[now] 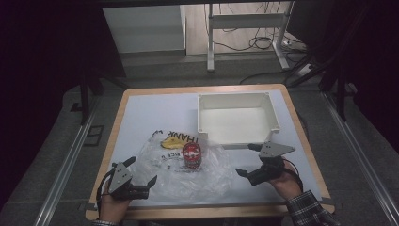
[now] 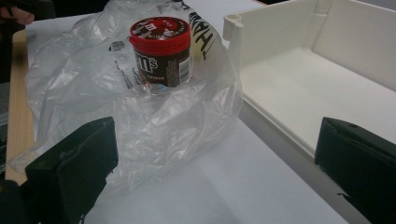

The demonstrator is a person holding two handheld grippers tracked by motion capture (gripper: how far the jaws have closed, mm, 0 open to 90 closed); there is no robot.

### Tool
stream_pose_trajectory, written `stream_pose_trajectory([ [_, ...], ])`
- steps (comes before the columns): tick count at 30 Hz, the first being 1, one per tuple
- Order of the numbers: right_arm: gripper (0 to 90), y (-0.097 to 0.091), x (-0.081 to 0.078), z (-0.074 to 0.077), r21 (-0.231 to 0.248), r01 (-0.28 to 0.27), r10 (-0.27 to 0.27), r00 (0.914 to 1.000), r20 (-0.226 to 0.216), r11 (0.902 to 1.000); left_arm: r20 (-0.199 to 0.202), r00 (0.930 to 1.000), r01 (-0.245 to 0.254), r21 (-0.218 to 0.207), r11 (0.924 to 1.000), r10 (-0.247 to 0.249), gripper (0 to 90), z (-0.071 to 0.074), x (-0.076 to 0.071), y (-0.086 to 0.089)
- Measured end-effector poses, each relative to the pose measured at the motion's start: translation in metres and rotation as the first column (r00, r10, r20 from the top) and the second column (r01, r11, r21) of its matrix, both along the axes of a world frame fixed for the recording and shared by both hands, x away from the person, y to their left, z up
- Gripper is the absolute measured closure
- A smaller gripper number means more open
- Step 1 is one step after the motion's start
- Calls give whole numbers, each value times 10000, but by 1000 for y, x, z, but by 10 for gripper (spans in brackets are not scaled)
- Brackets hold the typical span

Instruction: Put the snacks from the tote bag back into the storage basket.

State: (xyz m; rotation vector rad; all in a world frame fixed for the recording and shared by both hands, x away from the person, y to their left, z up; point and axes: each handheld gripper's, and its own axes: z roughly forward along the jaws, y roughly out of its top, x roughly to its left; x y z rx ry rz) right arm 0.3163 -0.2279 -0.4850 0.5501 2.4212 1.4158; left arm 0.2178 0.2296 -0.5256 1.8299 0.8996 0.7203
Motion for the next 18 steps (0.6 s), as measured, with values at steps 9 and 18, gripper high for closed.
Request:
stream_pose_trajectory([
  [9,0,5,2,0,-70,-133,133,9999,-67,9999,-15,10000,60,-153,9999,-60,0,0,0,0],
  [18,0,8,5,0,-177,-287,283,9993,-229,9994,-19,10000,94,-161,9998,-94,0,0,0,0],
])
